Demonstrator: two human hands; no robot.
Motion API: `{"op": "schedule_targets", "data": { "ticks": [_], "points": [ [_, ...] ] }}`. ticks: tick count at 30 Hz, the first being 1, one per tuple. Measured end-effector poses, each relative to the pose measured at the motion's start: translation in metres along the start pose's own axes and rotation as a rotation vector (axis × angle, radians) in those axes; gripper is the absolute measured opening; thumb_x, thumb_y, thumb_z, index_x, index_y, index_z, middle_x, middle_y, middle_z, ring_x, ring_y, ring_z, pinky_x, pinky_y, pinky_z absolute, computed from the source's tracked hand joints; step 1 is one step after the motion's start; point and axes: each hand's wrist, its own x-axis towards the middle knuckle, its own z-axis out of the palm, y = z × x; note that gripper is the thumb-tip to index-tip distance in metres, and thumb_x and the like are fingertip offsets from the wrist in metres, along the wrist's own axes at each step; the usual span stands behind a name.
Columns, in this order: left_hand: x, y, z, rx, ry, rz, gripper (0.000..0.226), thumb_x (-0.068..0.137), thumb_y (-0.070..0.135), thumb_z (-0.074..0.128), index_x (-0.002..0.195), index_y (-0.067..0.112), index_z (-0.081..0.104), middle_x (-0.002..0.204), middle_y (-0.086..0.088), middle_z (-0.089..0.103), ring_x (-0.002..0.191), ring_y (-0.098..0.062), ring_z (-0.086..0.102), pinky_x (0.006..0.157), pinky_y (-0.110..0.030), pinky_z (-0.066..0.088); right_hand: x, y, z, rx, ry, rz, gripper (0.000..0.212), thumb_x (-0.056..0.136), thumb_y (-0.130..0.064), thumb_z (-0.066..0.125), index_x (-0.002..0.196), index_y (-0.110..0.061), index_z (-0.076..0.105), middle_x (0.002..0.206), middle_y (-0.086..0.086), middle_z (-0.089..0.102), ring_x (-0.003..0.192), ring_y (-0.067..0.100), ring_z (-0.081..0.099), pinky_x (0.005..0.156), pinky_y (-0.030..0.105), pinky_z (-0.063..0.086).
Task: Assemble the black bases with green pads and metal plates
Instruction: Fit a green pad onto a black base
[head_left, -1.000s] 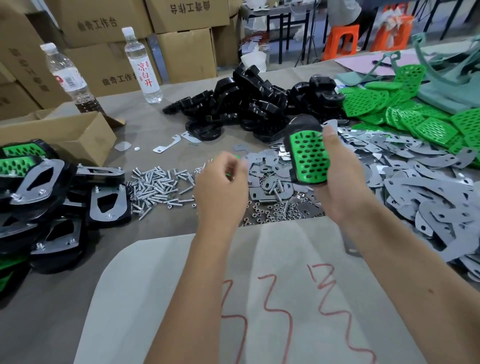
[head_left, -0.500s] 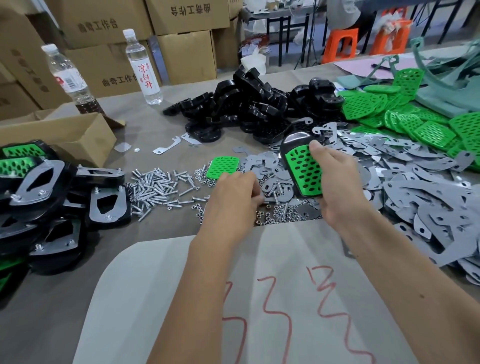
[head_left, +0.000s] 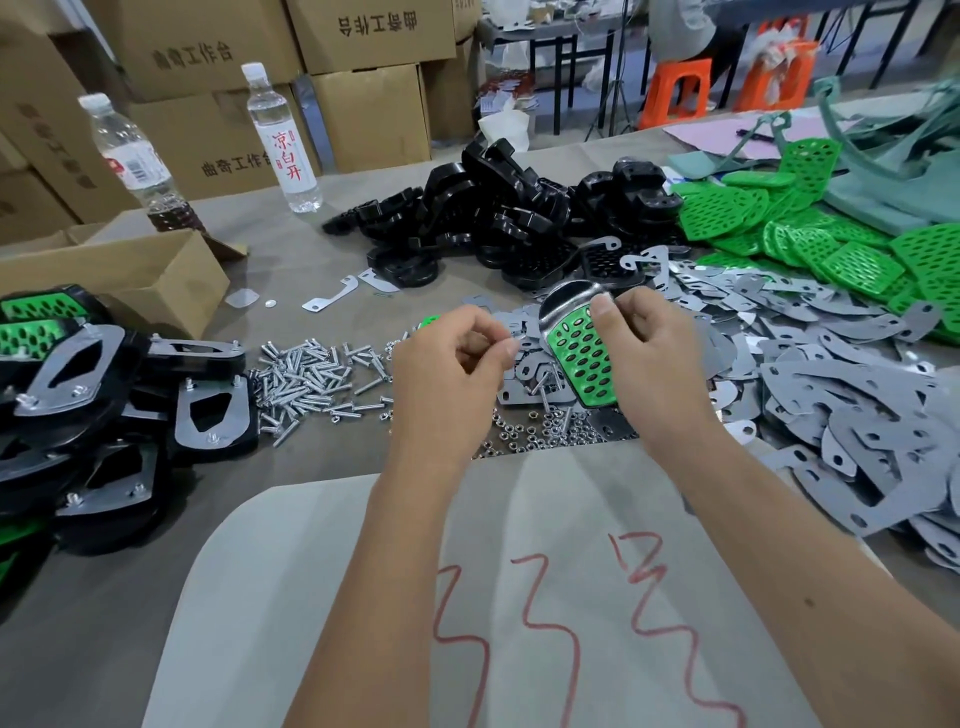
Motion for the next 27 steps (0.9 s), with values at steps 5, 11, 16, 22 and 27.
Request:
{"op": "schedule_targets", "data": {
  "ticks": [5,11,16,22,27],
  "points": [
    [0.000,-0.003,0.012,-0.157,0.006,-0.059,0.022,0.088,0.006,0.078,0.076,0.024,0.075,0.066,-0.001,0.073,0.053,-0.011,0.064,0.052,-0.025,0.053,-0.005,-0.008,0.004,-0.032,-0.045,-0.066,0.035,0.102,-0.039,0.059,0.083,-0.010,0.058,0.072,0.011,0.058,0.065,0.017,0.049,0.062,0.044,0.047],
    [-0.002,-0.004,0.017,-0.020,0.066,0.059,0.014,0.086,0.013,0.078,0.076,0.022,0.075,0.062,0.006,0.069,0.054,-0.011,0.066,0.054,-0.034,0.058,-0.008,-0.010,0.005,-0.065,-0.058,-0.083,0.035,0.103,-0.035,0.060,0.086,-0.005,0.058,0.074,0.018,0.059,0.066,0.029,0.053,0.064,0.052,0.052],
    [-0.007,-0.001,0.024,0.269,0.113,0.272,0.010,0.086,0.012,0.076,0.078,0.011,0.072,0.068,0.004,0.067,0.064,-0.018,0.061,0.065,-0.042,0.052,-0.009,-0.008,0.005,-0.142,-0.073,-0.153,0.037,0.103,-0.033,0.062,0.084,-0.001,0.055,0.068,0.014,0.054,0.063,0.016,0.041,0.061,0.038,0.037],
    [-0.005,0.002,0.024,0.174,0.098,0.132,0.009,0.086,0.008,0.077,0.078,0.011,0.073,0.068,0.008,0.068,0.065,-0.010,0.060,0.069,-0.039,0.053,-0.009,-0.006,0.007,-0.223,-0.039,-0.188,0.038,0.102,-0.034,0.062,0.082,-0.003,0.055,0.067,0.009,0.056,0.063,0.023,0.046,0.063,0.043,0.040],
    [-0.004,0.001,0.025,0.152,0.117,0.134,0.009,0.087,0.009,0.077,0.079,0.011,0.073,0.067,0.008,0.067,0.065,-0.011,0.062,0.068,-0.039,0.054,-0.007,-0.007,0.003,-0.185,-0.055,-0.170,0.036,0.102,-0.035,0.062,0.083,-0.005,0.058,0.073,0.012,0.062,0.070,0.031,0.055,0.064,0.042,0.045]
  ]
}}
